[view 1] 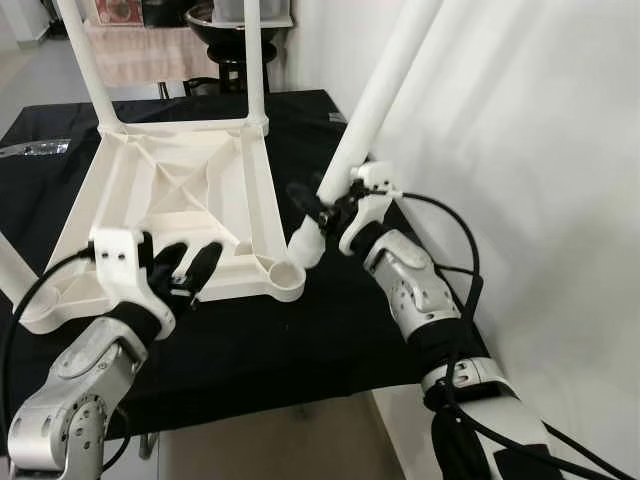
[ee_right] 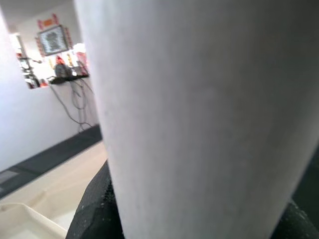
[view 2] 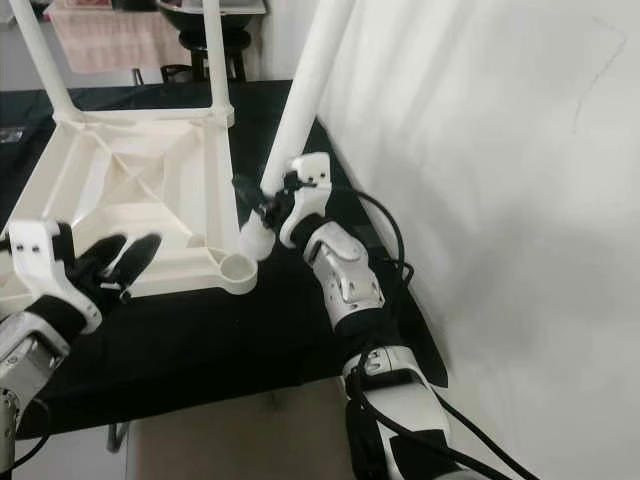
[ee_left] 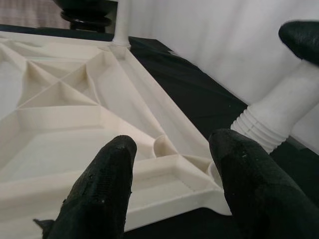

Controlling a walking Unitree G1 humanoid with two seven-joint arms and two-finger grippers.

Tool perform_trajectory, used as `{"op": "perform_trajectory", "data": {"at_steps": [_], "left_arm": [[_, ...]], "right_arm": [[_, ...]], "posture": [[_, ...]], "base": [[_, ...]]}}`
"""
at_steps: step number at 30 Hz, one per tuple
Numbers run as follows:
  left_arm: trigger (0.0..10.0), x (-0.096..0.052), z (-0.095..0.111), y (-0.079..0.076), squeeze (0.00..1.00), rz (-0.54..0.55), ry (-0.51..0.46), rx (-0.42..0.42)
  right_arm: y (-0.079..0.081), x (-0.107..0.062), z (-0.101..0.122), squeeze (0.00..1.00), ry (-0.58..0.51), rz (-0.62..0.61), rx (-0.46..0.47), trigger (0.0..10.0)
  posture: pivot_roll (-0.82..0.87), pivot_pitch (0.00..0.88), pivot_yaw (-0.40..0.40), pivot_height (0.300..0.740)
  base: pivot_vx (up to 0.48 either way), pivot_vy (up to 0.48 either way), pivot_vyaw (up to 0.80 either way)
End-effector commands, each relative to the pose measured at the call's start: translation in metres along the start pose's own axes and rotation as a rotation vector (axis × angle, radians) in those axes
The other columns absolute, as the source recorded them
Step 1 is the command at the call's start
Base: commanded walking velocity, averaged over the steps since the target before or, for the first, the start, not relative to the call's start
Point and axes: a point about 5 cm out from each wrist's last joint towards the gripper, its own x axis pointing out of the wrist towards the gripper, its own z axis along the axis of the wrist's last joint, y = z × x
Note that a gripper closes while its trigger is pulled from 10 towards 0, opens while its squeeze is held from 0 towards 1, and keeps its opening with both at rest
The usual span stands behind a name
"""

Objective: Building children table

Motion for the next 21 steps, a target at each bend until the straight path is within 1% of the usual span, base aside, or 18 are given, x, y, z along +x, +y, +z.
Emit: {"op": "perform_trajectory", "data": {"at_steps": [1, 2, 3, 5, 6, 8, 11, 12, 13, 14, 16, 17, 20, 21], "left_arm": [[10.0, -0.004, -0.013, -0.003, 0.00, 0.008, 0.035, -0.014], [10.0, -0.007, -0.022, -0.007, 0.00, 0.005, 0.054, -0.048], [10.0, -0.009, -0.029, -0.011, 0.00, 0.006, 0.064, -0.072], [10.0, -0.009, -0.029, -0.011, 0.00, 0.006, 0.064, -0.072], [10.0, -0.008, -0.034, -0.015, 0.00, -0.003, 0.071, -0.090], [10.0, -0.008, -0.034, -0.015, 0.00, -0.003, 0.071, -0.090], [10.0, 0.000, -0.045, -0.029, 0.00, -0.053, 0.086, -0.089], [10.0, 0.002, -0.049, -0.033, 0.00, -0.064, 0.085, -0.091], [10.0, 0.003, -0.050, -0.034, 0.00, -0.070, 0.085, -0.093], [10.0, 0.003, -0.053, -0.037, 0.00, -0.078, 0.093, -0.095], [10.0, 0.003, -0.058, -0.041, 0.00, -0.096, 0.105, -0.087], [10.0, 0.003, -0.059, -0.042, 0.00, -0.105, 0.104, -0.092], [10.0, 0.000, -0.064, -0.048, 0.00, -0.140, 0.138, -0.087], [10.0, -0.002, -0.067, -0.049, 0.00, -0.152, 0.150, -0.058]], "right_arm": [[0.005, -0.003, -0.002, 0.00, 0.001, 0.017, 0.018, 10.0], [0.006, -0.006, -0.007, 0.00, 0.033, -0.004, -0.028, 10.0], [0.005, -0.009, -0.009, 0.00, 0.034, -0.006, -0.019, 10.0], [0.005, -0.009, -0.009, 0.00, 0.034, -0.006, -0.019, 10.0], [0.004, -0.011, -0.011, 0.00, 0.023, -0.024, -0.023, 10.0], [0.004, -0.011, -0.011, 0.00, 0.023, -0.024, -0.023, 10.0], [0.006, -0.012, -0.013, 0.00, 0.059, -0.016, -0.125, 10.0], [0.008, -0.013, -0.013, 0.00, 0.068, 0.011, -0.136, 10.0], [0.010, -0.014, -0.014, 0.00, 0.070, 0.030, -0.136, 10.0], [0.010, -0.017, -0.012, 0.00, 0.057, 0.057, -0.086, 10.0], [0.011, -0.020, -0.011, 0.00, 0.056, 0.081, -0.097, 10.0], [0.011, -0.021, -0.009, 0.00, 0.042, 0.076, -0.075, 10.0], [0.008, -0.023, -0.010, 0.00, 0.061, 0.064, -0.091, 10.0], [0.009, -0.025, -0.010, 0.00, 0.067, 0.088, -0.090, 10.0]], "posture": [[0.03, 0.000, -0.044, 0.740], [0.02, 0.000, -0.040, 0.740], [0.02, 0.000, -0.038, 0.740], [0.02, 0.000, -0.038, 0.740], [0.02, 0.000, -0.036, 0.740], [0.02, 0.000, -0.036, 0.740], [0.01, 0.000, -0.016, 0.740], [0.01, 0.000, -0.014, 0.740], [0.01, 0.000, -0.014, 0.740], [0.01, 0.000, -0.015, 0.740], [0.01, 0.000, -0.015, 0.740], [0.00, 0.000, -0.013, 0.740], [0.00, 0.000, -0.012, 0.740], [0.01, 0.000, -0.014, 0.740]], "base": [[0.341, 0.000, 0.74], [0.262, 0.000, 0.00], [0.262, 0.000, 0.00], [0.262, 0.000, 0.00], [0.255, 0.000, 0.80], [0.255, 0.000, 0.80], [0.000, 0.000, 0.00], [0.000, 0.000, 0.00], [0.000, 0.000, 0.00], [0.000, 0.000, 0.00], [0.000, 0.000, 0.49], [0.000, 0.000, 0.00], [0.000, 0.000, 0.00], [0.000, 0.000, 0.00]]}}
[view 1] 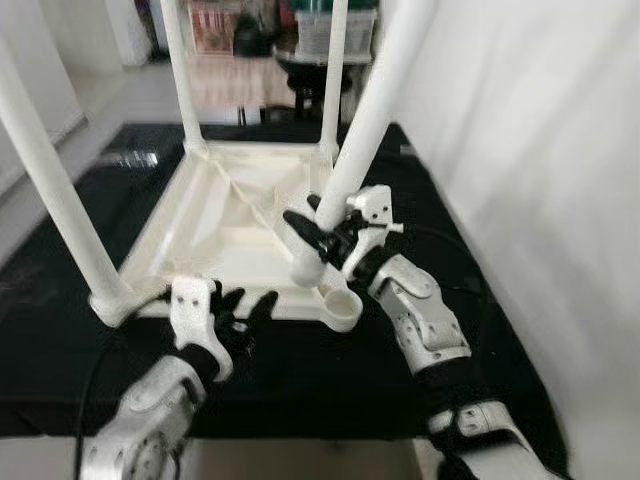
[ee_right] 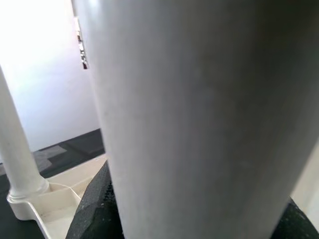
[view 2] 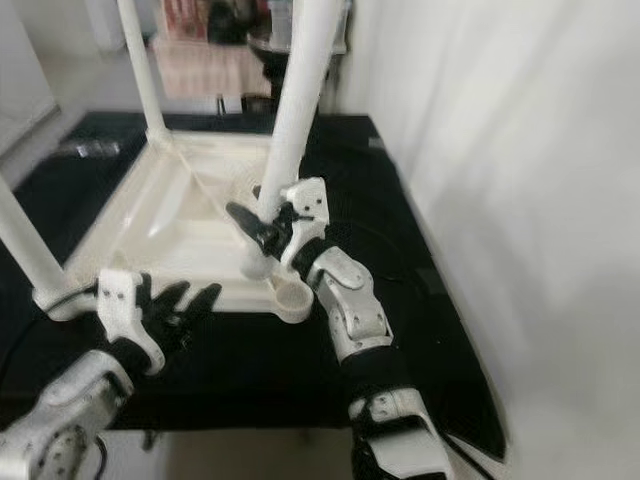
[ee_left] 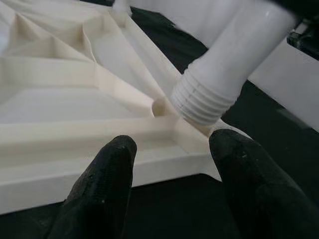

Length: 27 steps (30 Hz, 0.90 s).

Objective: Building children table

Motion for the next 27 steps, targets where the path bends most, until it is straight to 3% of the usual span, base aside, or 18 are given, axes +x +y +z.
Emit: {"op": "perform_trajectory", "data": {"at_steps": [1, 7, 11, 13, 18, 27], "left_arm": [[10.0, -0.003, -0.009, -0.001, 0.00, -0.017, 0.044, 0.052], [10.0, -0.009, -0.027, -0.005, 0.00, -0.020, 0.084, 0.060], [10.0, -0.010, -0.029, -0.006, 0.00, -0.017, 0.073, 0.044], [10.0, -0.010, -0.031, -0.005, 0.00, -0.006, 0.067, 0.031], [10.0, -0.010, -0.031, -0.004, 0.00, -0.003, 0.064, 0.029], [10.0, -0.008, -0.029, -0.003, 0.00, -0.016, 0.051, 0.041]], "right_arm": [[0.001, -0.004, 0.003, 0.00, -0.011, 0.035, 0.001, 10.0], [0.004, -0.019, 0.003, 0.00, 0.024, 0.206, -0.039, 10.0], [0.005, -0.022, 0.001, 0.00, 0.041, 0.228, -0.055, 10.0], [0.003, -0.021, -0.001, 0.00, 0.038, 0.147, -0.045, 10.0], [0.002, -0.017, -0.009, 0.00, 0.095, 0.075, -0.119, 10.0], [-0.003, -0.018, -0.010, 0.00, 0.089, 0.032, -0.078, 10.0]], "posture": [[0.01, 0.000, -0.014, 0.740], [0.00, 0.000, -0.014, 0.740], [0.00, 0.000, -0.015, 0.740], [0.00, 0.000, -0.014, 0.740], [0.00, 0.000, -0.012, 0.740], [0.00, 0.000, -0.004, 0.740]], "base": [[0.000, 0.000, 0.00], [0.000, 0.000, 0.26], [0.000, 0.000, 0.79], [0.251, 0.000, 0.00], [0.278, 0.000, 0.00], [0.296, 0.000, 0.00]]}}
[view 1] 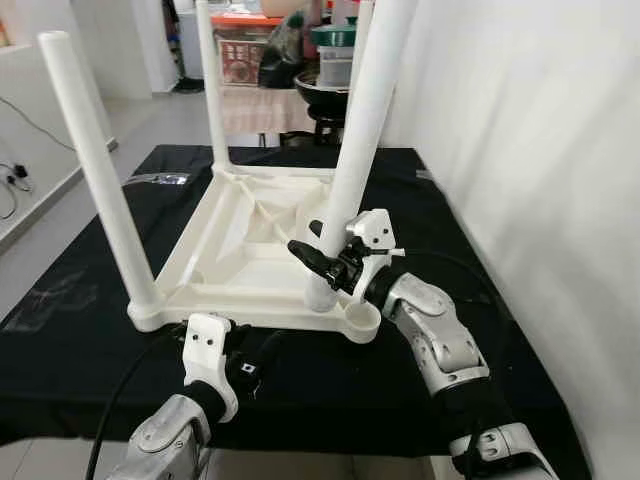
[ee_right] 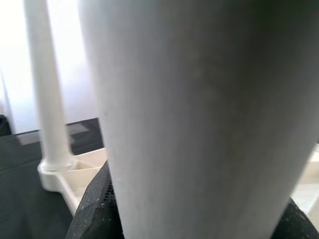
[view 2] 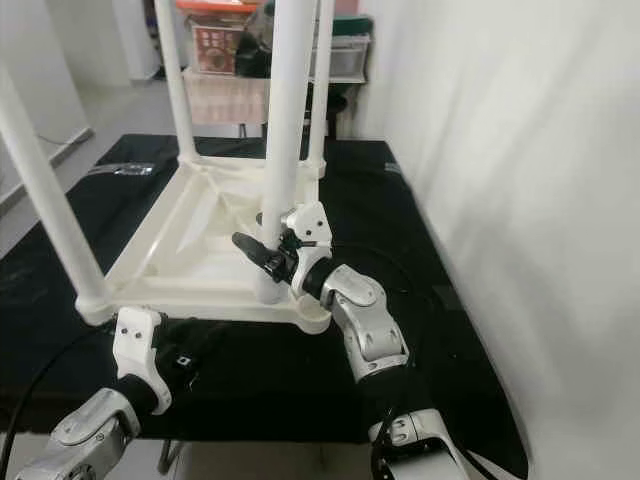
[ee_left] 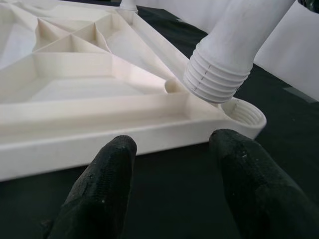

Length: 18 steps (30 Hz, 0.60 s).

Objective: Building children table

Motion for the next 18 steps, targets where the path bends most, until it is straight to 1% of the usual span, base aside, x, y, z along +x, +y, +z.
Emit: {"op": "perform_trajectory", "data": {"at_steps": [1, 5, 7, 9, 10, 11, 12, 13, 14, 16, 17, 18], "left_arm": [[10.0, 0.002, 0.001, 0.000, 0.00, -0.009, -0.013, 0.008], [10.0, 0.002, 0.002, 0.000, 0.00, -0.014, -0.017, 0.010], [10.0, 0.002, 0.003, 0.000, 0.00, -0.015, -0.023, 0.010], [10.0, 0.002, 0.003, 0.000, 0.00, -0.015, -0.025, 0.010], [10.0, 0.002, 0.004, -0.005, 0.00, -0.045, -0.023, -0.002], [10.0, 0.003, 0.002, -0.010, 0.00, -0.075, -0.002, 0.002], [10.0, 0.003, 0.002, -0.010, 0.00, -0.075, -0.002, 0.002], [10.0, 0.003, 0.000, -0.014, 0.00, -0.095, 0.014, 0.005], [10.0, 0.002, -0.003, -0.019, 0.00, -0.124, 0.032, 0.023], [10.0, 0.001, -0.006, -0.023, 0.00, -0.148, 0.046, 0.043], [10.0, 0.001, -0.006, -0.023, 0.00, -0.148, 0.046, 0.043], [10.0, -0.002, -0.012, -0.025, 0.00, -0.169, 0.074, 0.069]], "right_arm": [[-0.003, -0.001, 0.003, 0.00, -0.008, -0.008, 0.007, 10.0], [-0.003, -0.003, 0.004, 0.00, -0.015, 0.006, 0.015, 10.0], [-0.002, -0.004, 0.006, 0.00, -0.039, 0.043, 0.054, 10.0], [-0.001, -0.004, 0.006, 0.00, -0.045, 0.051, 0.064, 10.0], [0.000, -0.005, 0.006, 0.00, -0.044, 0.063, 0.064, 10.0], [0.002, -0.005, 0.005, 0.00, -0.049, 0.070, 0.068, 10.0], [0.002, -0.005, 0.005, 0.00, -0.049, 0.070, 0.068, 10.0], [0.004, -0.005, 0.005, 0.00, -0.054, 0.074, 0.072, 10.0], [0.005, -0.005, 0.004, 0.00, -0.036, 0.079, 0.051, 10.0], [0.006, -0.005, 0.002, 0.00, -0.011, 0.082, 0.022, 10.0], [0.006, -0.005, 0.002, 0.00, -0.011, 0.082, 0.022, 10.0], [0.008, -0.007, 0.002, 0.00, -0.014, 0.114, 0.026, 10.0]], "posture": [[0.00, 0.000, -0.003, 0.740], [0.00, 0.000, -0.002, 0.740], [0.00, 0.000, 0.000, 0.740], [0.00, 0.000, 0.000, 0.740], [0.00, 0.000, 0.000, 0.740], [0.00, 0.000, -0.001, 0.740], [0.00, 0.000, -0.001, 0.740], [0.00, 0.000, 0.000, 0.740], [0.00, 0.000, 0.003, 0.740], [0.00, 0.000, 0.002, 0.740], [0.00, 0.000, 0.002, 0.740], [0.01, 0.000, 0.000, 0.740]], "base": [[0.296, 0.000, 0.00], [0.297, 0.000, 0.00], [0.304, 0.000, 0.00], [0.292, 0.000, 0.00], [0.000, 0.000, 0.80], [0.000, 0.000, 0.00], [0.000, 0.000, 0.00], [0.000, 0.000, 0.00], [0.000, 0.000, 0.00], [0.000, 0.000, 0.00], [0.000, 0.000, 0.00], [0.000, 0.000, 0.00]]}}
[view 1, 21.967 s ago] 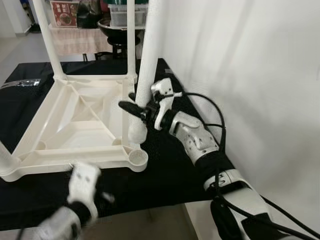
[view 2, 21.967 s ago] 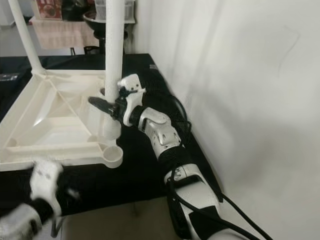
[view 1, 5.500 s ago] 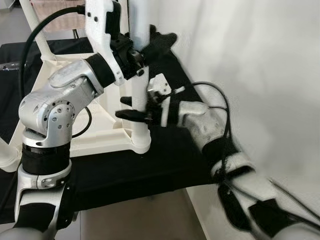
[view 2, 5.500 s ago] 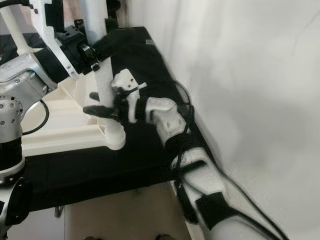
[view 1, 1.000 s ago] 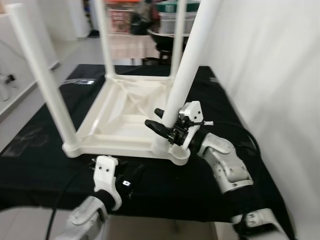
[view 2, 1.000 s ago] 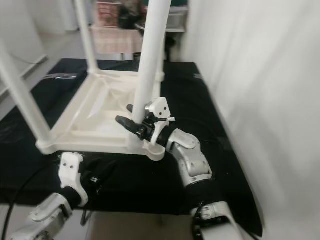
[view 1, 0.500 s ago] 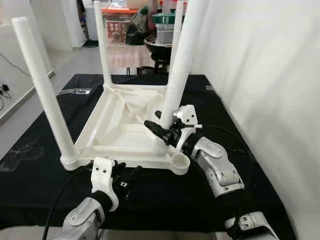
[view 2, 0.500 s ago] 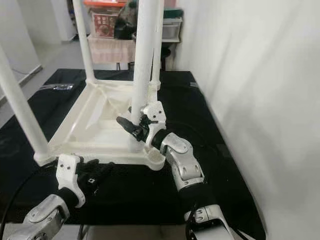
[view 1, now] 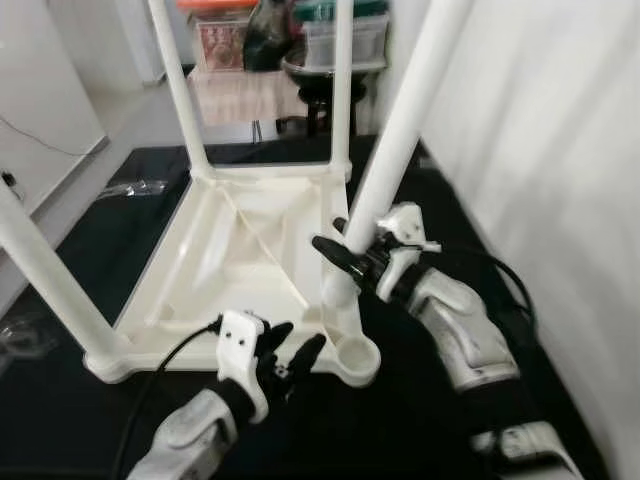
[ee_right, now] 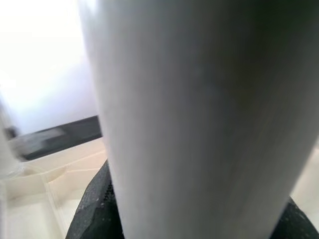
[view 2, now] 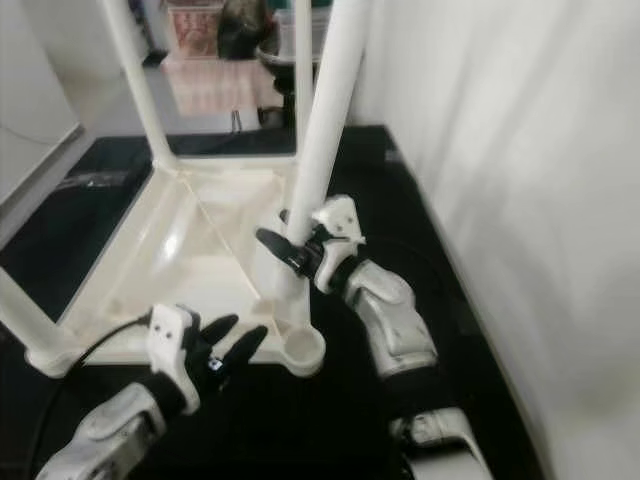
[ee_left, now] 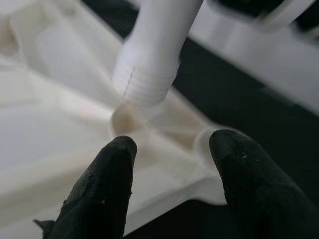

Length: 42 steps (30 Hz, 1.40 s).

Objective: Building children table

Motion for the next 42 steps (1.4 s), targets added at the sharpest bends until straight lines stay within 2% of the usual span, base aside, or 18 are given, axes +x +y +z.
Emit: {"op": "perform_trajectory", "data": {"at_steps": [1, 5, 6, 9, 12, 14, 17, 20, 22, 23, 25, 29, 33, 34, 37, 38, 41, 42], "left_arm": [[10.0, 0.001, -0.006, -0.007, 0.00, -0.049, 0.035, 0.041], [10.0, -0.005, -0.018, -0.010, 0.00, -0.079, 0.098, 0.109], [10.0, -0.009, -0.027, -0.011, 0.00, -0.086, 0.135, 0.154], [10.0, -0.010, -0.029, -0.011, 0.00, -0.079, 0.143, 0.161], [10.0, -0.011, -0.031, -0.008, 0.00, -0.035, 0.144, 0.166], [10.0, -0.012, -0.029, -0.002, 0.00, 0.036, 0.129, 0.182], [10.0, -0.013, -0.027, 0.000, 0.00, 0.059, 0.124, 0.188], [10.0, -0.018, -0.026, 0.005, 0.00, 0.122, 0.112, 0.206], [10.0, -0.020, -0.026, 0.005, 0.00, 0.132, 0.112, 0.208], [10.0, -0.026, -0.029, 0.002, 0.00, 0.124, 0.110, 0.193], [10.0, -0.029, -0.029, -0.001, 0.00, 0.117, 0.099, 0.187], [10.0, -0.033, -0.027, -0.004, 0.00, 0.123, 0.084, 0.182], [10.0, -0.040, -0.024, -0.011, 0.00, 0.113, 0.072, 0.202], [10.0, -0.044, -0.022, -0.014, 0.00, 0.112, 0.063, 0.201], [10.0, -0.047, -0.020, -0.015, 0.00, 0.111, 0.053, 0.187], [10.0, -0.050, -0.017, -0.015, 0.00, 0.110, 0.048, 0.197], [10.0, -0.052, -0.015, -0.015, 0.00, 0.110, 0.044, 0.212], [10.0, -0.053, -0.014, -0.013, 0.00, 0.115, 0.041, 0.226]], "right_arm": [[-0.006, -0.013, 0.001, 0.00, -0.002, 0.002, -0.008, 10.0], [-0.005, -0.020, 0.003, 0.00, -0.002, 0.074, -0.009, 10.0], [-0.006, -0.028, 0.005, 0.00, 0.007, 0.138, -0.019, 10.0], [-0.007, -0.031, 0.005, 0.00, 0.010, 0.153, -0.021, 10.0], [-0.010, -0.034, 0.005, 0.00, 0.037, 0.160, -0.028, 10.0], [-0.013, -0.037, 0.003, 0.00, 0.077, 0.201, -0.028, 10.0], [-0.013, -0.038, 0.002, 0.00, 0.090, 0.220, -0.024, 10.0], [-0.017, -0.042, -0.002, 0.00, 0.140, 0.304, 0.004, 10.0], [-0.019, -0.043, -0.003, 0.00, 0.159, 0.318, 0.005, 10.0], [-0.027, -0.047, -0.004, 0.00, 0.192, 0.373, 0.053, 10.0], [-0.034, -0.051, -0.005, 0.00, 0.217, 0.399, 0.077, 10.0], [-0.039, -0.057, -0.005, 0.00, 0.248, 0.437, 0.069, 10.0], [-0.043, -0.058, 0.000, 0.00, 0.244, 0.436, 0.075, 10.0], [-0.043, -0.057, 0.003, 0.00, 0.225, 0.439, 0.083, 10.0], [-0.044, -0.056, 0.006, 0.00, 0.203, 0.441, 0.090, 10.0], [-0.043, -0.055, 0.008, 0.00, 0.186, 0.446, 0.098, 10.0], [-0.042, -0.054, 0.009, 0.00, 0.172, 0.451, 0.107, 10.0], [-0.040, -0.054, 0.010, 0.00, 0.167, 0.472, 0.106, 10.0]], "posture": [[0.01, 0.000, 0.000, 0.740], [0.01, 0.000, -0.003, 0.740], [0.01, 0.000, -0.005, 0.740], [0.01, 0.000, -0.005, 0.740], [0.01, 0.000, -0.007, 0.740], [0.01, 0.000, -0.010, 0.740], [0.01, 0.000, -0.010, 0.740], [0.01, 0.000, -0.010, 0.740], [0.01, 0.000, -0.012, 0.740], [0.01, 0.000, -0.013, 0.740], [0.01, 0.000, -0.014, 0.740], [0.02, 0.000, -0.019, 0.740], [0.02, 0.058, -0.018, 0.740], [0.03, 0.100, -0.011, 0.740], [0.03, 0.106, -0.009, 0.740], [0.03, 0.143, -0.002, 0.740], [0.03, 0.143, -0.002, 0.740], [0.04, 0.170, 0.006, 0.740]], "base": [[0.000, 0.000, 0.00], [0.000, 0.000, 0.00], [0.000, 0.000, 0.00], [0.000, 0.000, 0.00], [0.000, 0.000, 0.00], [0.000, 0.000, 0.00], [0.000, 0.000, 0.00], [0.000, 0.000, 0.00], [0.000, 0.000, 0.00], [0.000, 0.000, 0.00], [0.000, 0.000, 0.00], [0.000, 0.000, 0.00], [0.000, 0.000, 0.00], [0.000, 0.000, 0.00], [0.000, 0.000, 0.00], [0.000, 0.000, 0.00], [0.000, 0.000, 0.00], [0.000, 0.000, 0.00]]}}
